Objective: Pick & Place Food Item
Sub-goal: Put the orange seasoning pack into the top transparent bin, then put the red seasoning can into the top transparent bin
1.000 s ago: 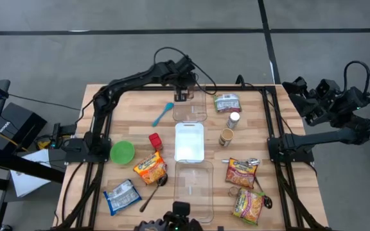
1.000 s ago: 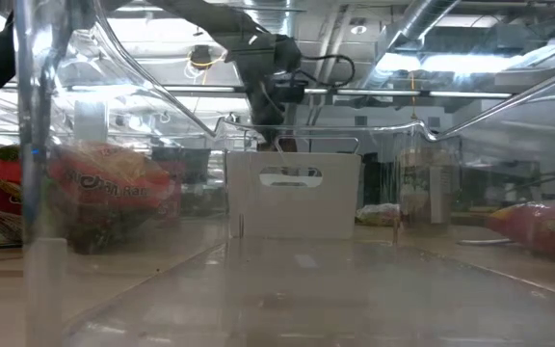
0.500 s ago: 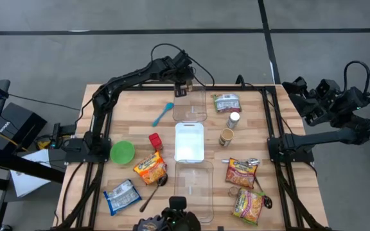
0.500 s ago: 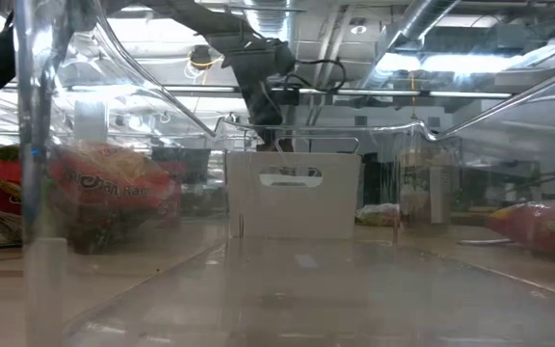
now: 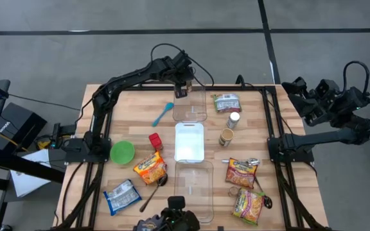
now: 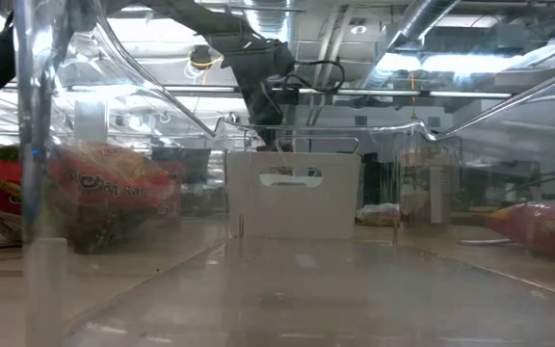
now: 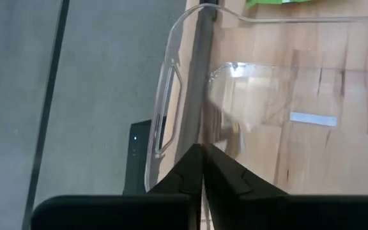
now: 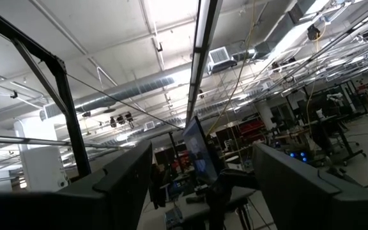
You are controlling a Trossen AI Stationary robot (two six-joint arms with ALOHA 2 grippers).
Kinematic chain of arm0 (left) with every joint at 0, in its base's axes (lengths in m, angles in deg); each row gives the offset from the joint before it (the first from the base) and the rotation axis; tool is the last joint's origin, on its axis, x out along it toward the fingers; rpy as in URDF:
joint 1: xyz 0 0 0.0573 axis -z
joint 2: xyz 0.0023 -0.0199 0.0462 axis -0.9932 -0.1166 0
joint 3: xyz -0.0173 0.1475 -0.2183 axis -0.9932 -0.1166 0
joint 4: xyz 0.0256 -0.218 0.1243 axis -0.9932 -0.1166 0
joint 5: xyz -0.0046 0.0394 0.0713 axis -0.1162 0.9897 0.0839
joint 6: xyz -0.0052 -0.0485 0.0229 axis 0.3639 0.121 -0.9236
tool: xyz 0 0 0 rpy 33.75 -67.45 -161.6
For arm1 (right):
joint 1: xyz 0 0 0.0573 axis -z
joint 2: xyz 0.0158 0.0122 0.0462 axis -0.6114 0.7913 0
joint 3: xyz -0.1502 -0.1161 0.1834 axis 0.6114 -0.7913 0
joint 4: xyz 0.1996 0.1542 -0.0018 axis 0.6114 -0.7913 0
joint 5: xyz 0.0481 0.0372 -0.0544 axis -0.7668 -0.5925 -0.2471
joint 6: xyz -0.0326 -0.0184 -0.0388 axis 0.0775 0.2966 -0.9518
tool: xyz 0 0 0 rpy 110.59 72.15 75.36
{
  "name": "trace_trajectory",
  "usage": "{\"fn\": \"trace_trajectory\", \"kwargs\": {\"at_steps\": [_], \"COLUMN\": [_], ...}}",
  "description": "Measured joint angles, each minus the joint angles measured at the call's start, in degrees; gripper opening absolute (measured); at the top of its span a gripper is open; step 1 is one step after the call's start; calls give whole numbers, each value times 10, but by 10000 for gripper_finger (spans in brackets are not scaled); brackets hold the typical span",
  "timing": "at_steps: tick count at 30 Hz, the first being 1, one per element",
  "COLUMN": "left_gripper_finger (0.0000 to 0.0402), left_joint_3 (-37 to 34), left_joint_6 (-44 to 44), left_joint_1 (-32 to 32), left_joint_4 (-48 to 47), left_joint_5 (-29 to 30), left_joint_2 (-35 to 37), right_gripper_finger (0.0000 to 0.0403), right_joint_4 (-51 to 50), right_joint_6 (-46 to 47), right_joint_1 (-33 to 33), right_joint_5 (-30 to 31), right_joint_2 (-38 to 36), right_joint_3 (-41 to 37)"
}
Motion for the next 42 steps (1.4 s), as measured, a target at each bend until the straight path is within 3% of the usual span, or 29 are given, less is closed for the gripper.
{"fn": "trace_trajectory", "kwargs": {"at_steps": [15,33,42], "left_gripper_finger": [97,98,97], "left_joint_3": [-1,-1,-26], "left_joint_6": [0,6,123], "left_joint_1": [2,3,1], "left_joint_4": [28,49,-86], "left_joint_5": [21,42,50], "left_joint_2": [15,63,143], "right_gripper_finger": [263,263,263], "right_joint_4": [-7,-6,-7], "right_joint_6": [5,7,6], "right_joint_1": [0,0,0], "right_joint_5": [0,0,0], "right_joint_2": [0,0,0], "right_joint_3": [0,0,0]}}
